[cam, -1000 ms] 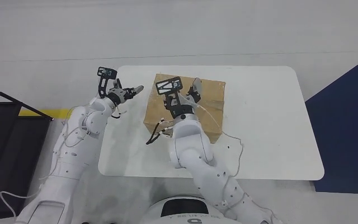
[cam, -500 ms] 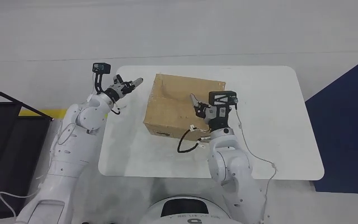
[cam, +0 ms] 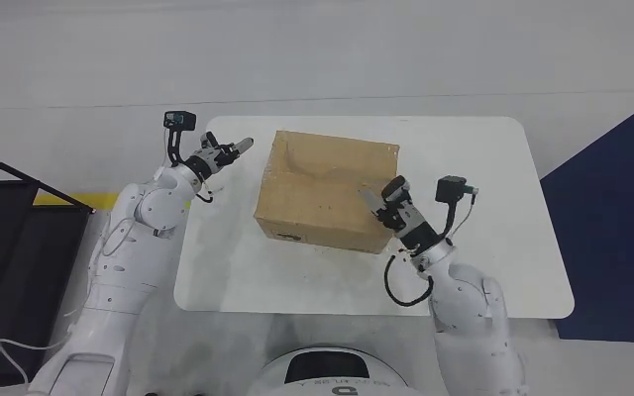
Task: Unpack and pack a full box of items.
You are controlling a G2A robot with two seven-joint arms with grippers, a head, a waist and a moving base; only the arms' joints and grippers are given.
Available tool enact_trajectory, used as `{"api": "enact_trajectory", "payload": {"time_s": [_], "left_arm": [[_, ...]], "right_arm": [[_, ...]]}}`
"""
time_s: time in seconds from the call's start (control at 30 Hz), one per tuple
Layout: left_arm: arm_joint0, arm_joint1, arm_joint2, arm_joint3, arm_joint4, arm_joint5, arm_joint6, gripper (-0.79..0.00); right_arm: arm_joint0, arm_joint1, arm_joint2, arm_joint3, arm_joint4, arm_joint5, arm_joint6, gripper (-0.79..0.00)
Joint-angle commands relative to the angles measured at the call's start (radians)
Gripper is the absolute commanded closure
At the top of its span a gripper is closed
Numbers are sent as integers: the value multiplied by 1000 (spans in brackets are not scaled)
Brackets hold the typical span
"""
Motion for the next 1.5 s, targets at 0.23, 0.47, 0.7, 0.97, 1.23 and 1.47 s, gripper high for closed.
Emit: {"api": "enact_trajectory", "payload": {"time_s": [0.23,0.47,0.7,0.97,1.23,1.47], "left_arm": [[0,0,0,0,0,0,0,-785],[0,0,0,0,0,0,0,-785],[0,0,0,0,0,0,0,-785],[14,1,-10,-40,3,20,22,-785],[28,6,-53,-182,-66,87,-69,-785],[-84,5,39,-235,108,195,-259,-785]], "right_arm": [[113,26,65,177,212,-12,143,-785],[139,39,56,221,257,12,175,-785],[162,51,47,238,304,35,201,-785],[217,65,36,281,359,136,250,-785],[230,78,14,269,334,179,260,-785],[214,87,5,235,305,207,232,-785]]}}
